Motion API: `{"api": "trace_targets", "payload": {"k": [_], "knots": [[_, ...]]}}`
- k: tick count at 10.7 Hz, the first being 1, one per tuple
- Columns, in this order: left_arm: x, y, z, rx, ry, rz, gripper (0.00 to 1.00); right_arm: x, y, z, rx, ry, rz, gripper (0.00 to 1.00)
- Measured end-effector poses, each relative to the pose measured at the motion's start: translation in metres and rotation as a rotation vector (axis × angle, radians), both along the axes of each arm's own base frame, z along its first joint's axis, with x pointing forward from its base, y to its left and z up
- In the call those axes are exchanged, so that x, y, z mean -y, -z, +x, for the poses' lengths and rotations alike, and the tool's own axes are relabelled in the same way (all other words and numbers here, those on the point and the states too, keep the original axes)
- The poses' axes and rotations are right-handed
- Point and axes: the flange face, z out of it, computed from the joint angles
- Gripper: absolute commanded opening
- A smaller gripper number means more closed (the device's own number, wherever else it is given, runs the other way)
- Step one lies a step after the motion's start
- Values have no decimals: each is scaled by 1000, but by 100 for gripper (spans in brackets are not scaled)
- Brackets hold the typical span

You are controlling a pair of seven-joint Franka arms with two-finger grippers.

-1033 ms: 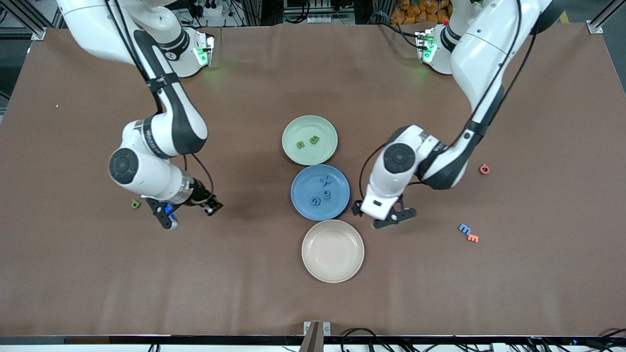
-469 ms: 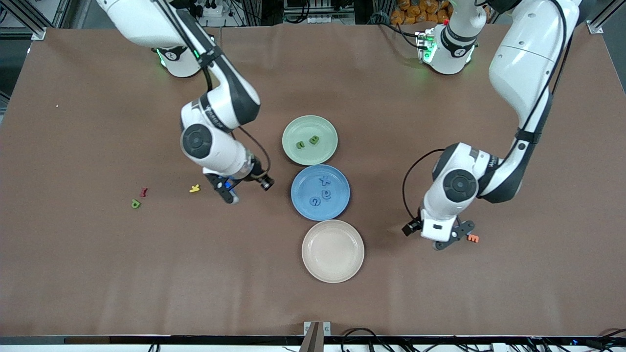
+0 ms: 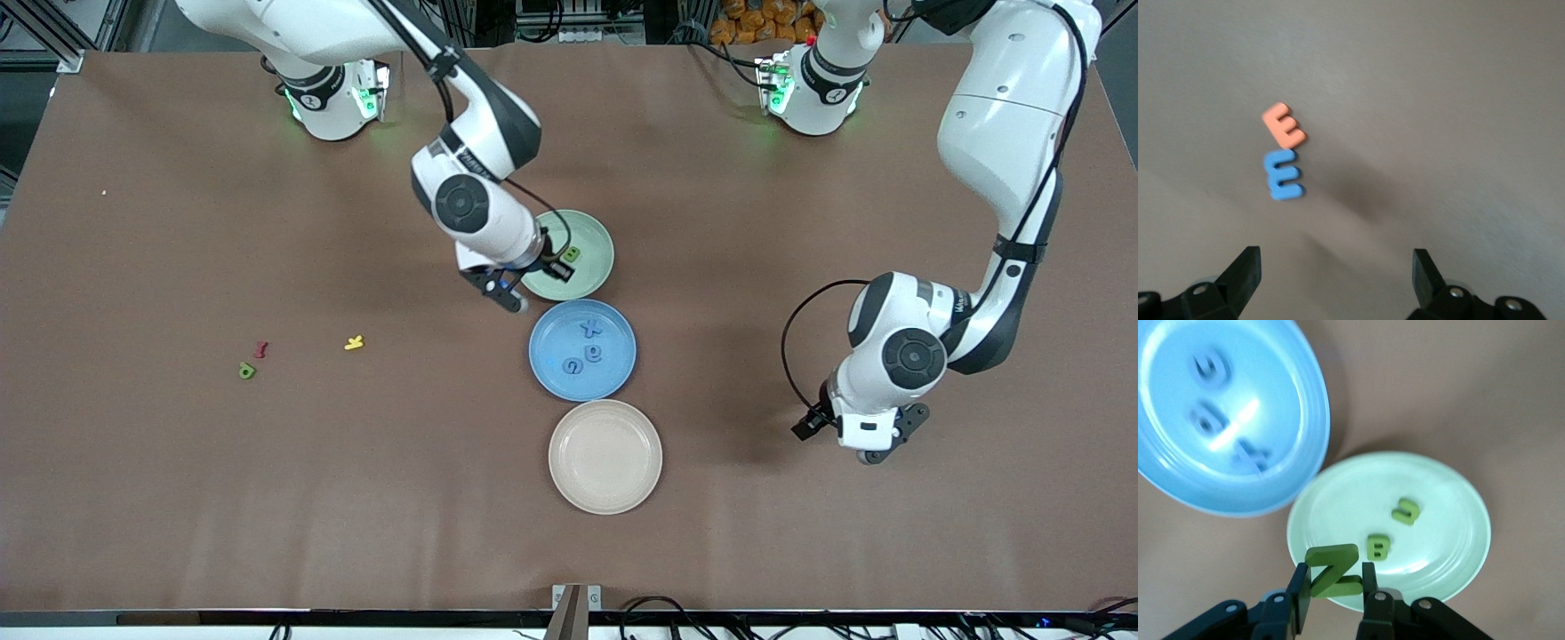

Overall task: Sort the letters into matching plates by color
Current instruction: 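Carry green Z to the green plate while the left gripper reaches blue E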

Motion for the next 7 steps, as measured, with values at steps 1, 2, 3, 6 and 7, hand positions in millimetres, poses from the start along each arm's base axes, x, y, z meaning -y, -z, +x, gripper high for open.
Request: {"api": "trace_targets", "payload": {"k": [1, 2, 3, 6, 7], "knots": [[-11, 2, 1, -3, -2, 0, 100, -13, 14, -23, -6, -32, 2, 0], [-24, 1, 3, 2, -2, -3, 100, -25, 26, -43, -18, -63, -4, 0], [-40, 1, 6, 17, -3, -9, 100, -35, 37, -62, -32, -95, -13, 0], [-74, 18, 2, 103, -29, -61, 100, -58, 54, -100, -59, -163, -30, 0], [-79, 25, -2, 108, -36, -73, 100, -58, 59, -104, -66, -171, -39, 0]]}}
